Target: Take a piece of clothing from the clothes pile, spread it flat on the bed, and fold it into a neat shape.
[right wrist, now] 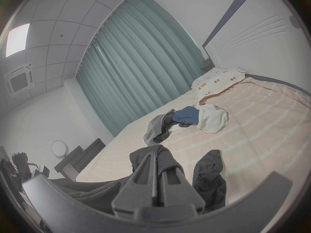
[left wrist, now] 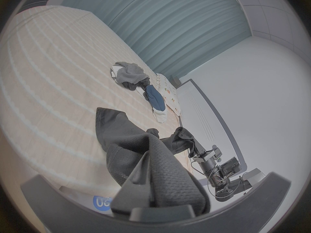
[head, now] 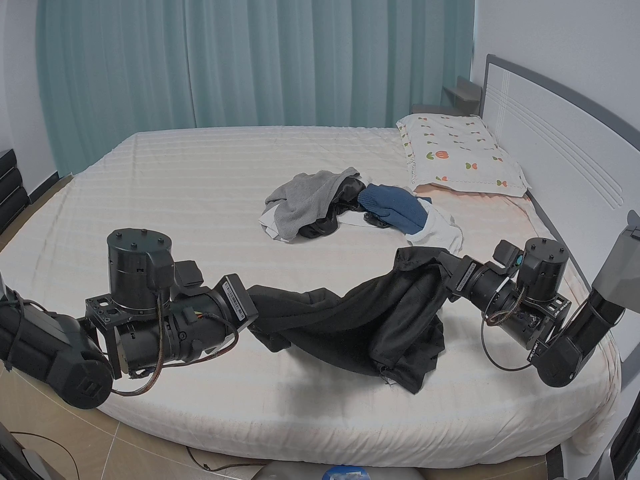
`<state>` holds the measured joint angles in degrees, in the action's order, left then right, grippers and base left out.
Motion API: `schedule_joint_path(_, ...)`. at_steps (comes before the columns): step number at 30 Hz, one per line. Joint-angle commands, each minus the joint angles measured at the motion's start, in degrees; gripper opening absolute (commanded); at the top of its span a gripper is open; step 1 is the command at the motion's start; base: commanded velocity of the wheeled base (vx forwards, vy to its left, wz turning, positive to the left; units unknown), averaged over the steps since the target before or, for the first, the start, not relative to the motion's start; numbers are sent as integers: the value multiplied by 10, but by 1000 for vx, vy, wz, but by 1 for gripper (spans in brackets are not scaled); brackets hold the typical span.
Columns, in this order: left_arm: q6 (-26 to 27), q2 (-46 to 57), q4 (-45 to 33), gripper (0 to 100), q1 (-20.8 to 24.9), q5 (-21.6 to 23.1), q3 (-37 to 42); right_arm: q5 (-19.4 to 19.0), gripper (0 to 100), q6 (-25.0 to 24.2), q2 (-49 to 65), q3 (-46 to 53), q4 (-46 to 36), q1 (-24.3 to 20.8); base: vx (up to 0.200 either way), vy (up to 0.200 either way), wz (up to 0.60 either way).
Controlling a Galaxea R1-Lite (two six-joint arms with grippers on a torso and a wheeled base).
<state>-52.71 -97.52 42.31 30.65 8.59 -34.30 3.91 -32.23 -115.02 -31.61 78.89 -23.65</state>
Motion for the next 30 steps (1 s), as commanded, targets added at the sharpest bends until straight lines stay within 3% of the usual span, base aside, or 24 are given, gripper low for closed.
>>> schedule_joint_path(1, 1, -6, 2, 0, -9, 3, -3, 2, 0, 2, 6, -1, -4, 0, 0, 0, 0)
schedule_joint_path(8, 1, 0, 5, 0, -12, -20, -8, 5, 0, 1, 7, -14, -32, 4, 0, 0, 0)
schedule_joint_path(13, -2, 12, 21, 0, -14, -46, -9, 53, 0, 2, 2, -36, -35, 4, 0, 200, 0)
schedule_joint_path(30, -1, 15, 66, 0, -38, -46, 0, 62, 0, -13, 32, -42, -27, -4, 0, 200, 0)
